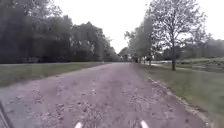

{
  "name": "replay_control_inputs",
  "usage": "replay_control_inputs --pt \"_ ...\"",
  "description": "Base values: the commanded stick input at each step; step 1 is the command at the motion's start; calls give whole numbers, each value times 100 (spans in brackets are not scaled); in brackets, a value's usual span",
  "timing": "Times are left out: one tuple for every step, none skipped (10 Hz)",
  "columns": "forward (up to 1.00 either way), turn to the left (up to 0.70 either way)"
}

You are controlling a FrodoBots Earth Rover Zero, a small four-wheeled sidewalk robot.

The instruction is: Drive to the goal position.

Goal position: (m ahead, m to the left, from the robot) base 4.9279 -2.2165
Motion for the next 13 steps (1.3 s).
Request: replay_control_inputs --pt "70 0" --pt "70 0" --pt "70 0" --pt "70 0" --pt "70 0" --pt "70 0" --pt "70 0" --pt "70 0" --pt "70 0" --pt "70 0" --pt "70 0" --pt "70 0" --pt "70 0"
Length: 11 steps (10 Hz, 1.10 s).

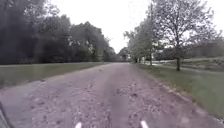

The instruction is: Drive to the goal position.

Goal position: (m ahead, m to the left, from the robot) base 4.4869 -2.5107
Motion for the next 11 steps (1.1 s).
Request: replay_control_inputs --pt "70 0" --pt "70 0" --pt "70 0" --pt "70 0" --pt "70 0" --pt "70 0" --pt "70 0" --pt "70 0" --pt "70 0" --pt "70 0" --pt "70 0"
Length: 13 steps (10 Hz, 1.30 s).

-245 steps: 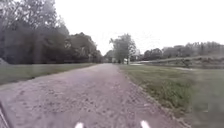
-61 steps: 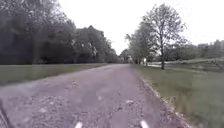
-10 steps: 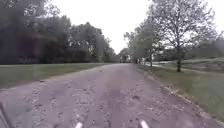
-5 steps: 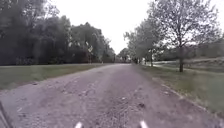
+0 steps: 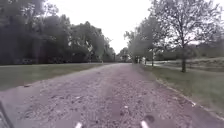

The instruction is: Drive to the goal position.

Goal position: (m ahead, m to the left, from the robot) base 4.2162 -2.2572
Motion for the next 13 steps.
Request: replay_control_inputs --pt "70 0" --pt "70 0" --pt "70 0" --pt "70 0" --pt "70 0" --pt "70 0" --pt "70 0" --pt "70 0" --pt "70 0" --pt "70 0" --pt "70 0" --pt "70 0" --pt "70 0"
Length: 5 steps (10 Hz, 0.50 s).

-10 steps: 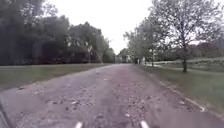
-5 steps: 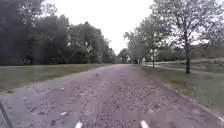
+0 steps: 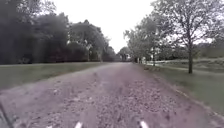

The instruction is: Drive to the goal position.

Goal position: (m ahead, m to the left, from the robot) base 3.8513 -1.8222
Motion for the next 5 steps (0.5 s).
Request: replay_control_inputs --pt "70 0" --pt "70 0" --pt "70 0" --pt "70 0" --pt "70 0"
